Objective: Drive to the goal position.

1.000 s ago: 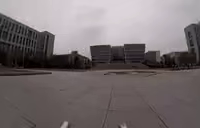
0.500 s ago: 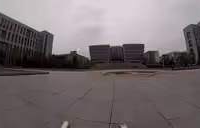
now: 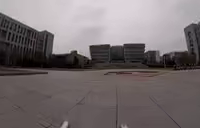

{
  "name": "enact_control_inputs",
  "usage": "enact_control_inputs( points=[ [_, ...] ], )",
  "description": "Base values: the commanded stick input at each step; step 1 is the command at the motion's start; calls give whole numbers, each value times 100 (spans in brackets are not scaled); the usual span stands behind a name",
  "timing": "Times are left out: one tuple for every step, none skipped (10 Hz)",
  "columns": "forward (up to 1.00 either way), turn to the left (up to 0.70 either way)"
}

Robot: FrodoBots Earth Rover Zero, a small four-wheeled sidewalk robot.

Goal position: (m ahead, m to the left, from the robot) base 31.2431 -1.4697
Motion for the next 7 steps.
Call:
enact_control_inputs(
  points=[
    [70, 0],
    [70, 0],
    [70, 0],
    [70, 0],
    [70, 0],
    [70, 0],
    [70, 0]
  ],
)
